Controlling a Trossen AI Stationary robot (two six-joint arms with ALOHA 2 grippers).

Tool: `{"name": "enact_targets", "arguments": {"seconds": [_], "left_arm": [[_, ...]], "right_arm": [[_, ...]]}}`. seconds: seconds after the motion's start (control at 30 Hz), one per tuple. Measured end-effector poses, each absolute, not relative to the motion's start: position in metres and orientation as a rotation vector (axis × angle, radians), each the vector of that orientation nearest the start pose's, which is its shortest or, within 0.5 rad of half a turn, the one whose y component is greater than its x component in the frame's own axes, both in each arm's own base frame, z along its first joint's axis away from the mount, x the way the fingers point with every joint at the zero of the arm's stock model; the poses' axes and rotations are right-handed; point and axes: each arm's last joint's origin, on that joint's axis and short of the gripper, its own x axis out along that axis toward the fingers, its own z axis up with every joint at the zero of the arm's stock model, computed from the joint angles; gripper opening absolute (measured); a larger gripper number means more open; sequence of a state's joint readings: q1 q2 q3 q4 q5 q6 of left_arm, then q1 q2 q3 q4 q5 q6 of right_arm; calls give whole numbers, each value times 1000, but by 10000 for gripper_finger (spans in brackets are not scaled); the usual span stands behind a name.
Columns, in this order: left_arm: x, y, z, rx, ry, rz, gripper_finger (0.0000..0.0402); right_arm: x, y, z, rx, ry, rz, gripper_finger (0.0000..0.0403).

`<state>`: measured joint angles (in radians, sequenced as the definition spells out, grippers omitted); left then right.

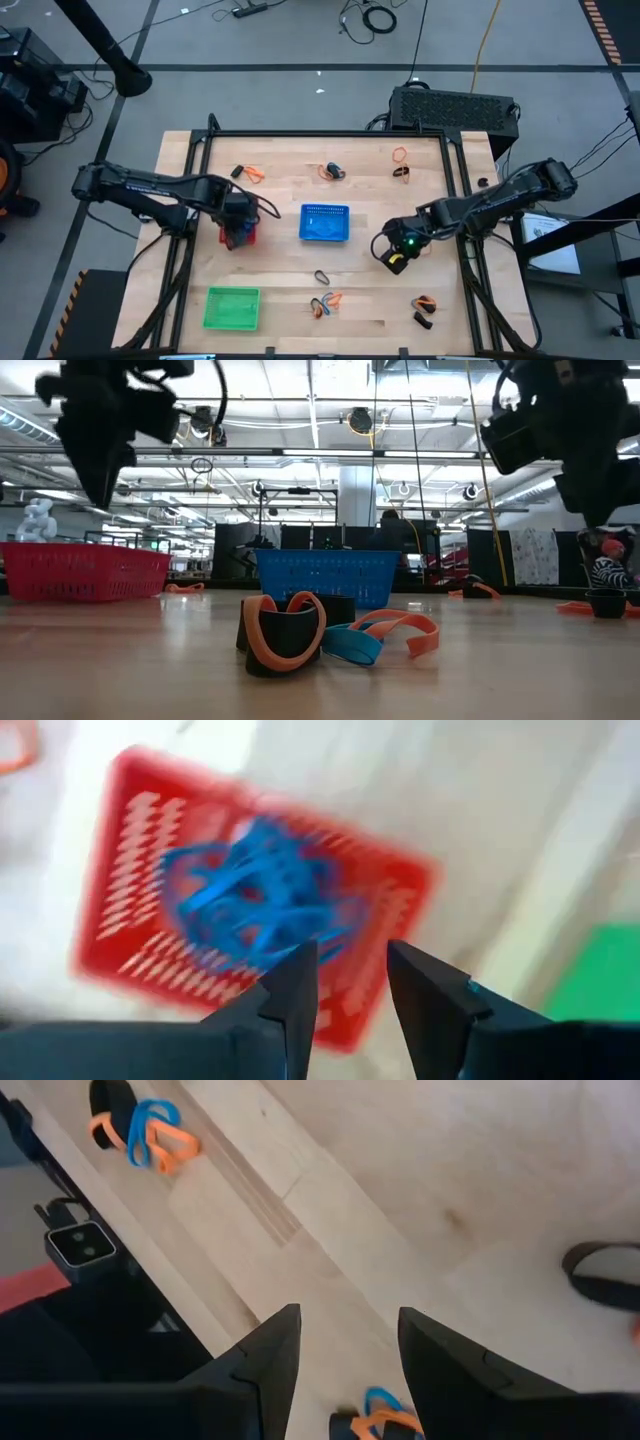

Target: Sort rubber bands into baskets

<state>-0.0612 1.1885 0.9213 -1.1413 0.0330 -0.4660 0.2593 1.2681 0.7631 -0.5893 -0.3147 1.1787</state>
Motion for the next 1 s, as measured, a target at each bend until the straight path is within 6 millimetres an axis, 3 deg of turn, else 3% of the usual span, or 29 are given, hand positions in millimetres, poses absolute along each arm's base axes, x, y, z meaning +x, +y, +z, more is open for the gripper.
{"name": "enact_targets", "arguments": {"seconds": [0.27, 0.43, 0.53, 0.7, 1.0], "left_arm": [[216, -21, 261, -459, 1142, 53, 130], [249, -44, 278, -430, 806, -143, 130], [269, -57, 277, -384, 678, -211, 130], [301, -73, 254, -364, 623, -262, 130], [333, -103, 184, -265, 787, -329, 130]], "right_arm": [[212, 85, 205, 1059, 1318, -189, 161], [204, 103, 204, 1062, 1369, -183, 161], [197, 115, 204, 1063, 1401, -177, 161], [186, 132, 204, 1057, 1413, -207, 161], [169, 154, 204, 1096, 1448, -259, 161]]}}
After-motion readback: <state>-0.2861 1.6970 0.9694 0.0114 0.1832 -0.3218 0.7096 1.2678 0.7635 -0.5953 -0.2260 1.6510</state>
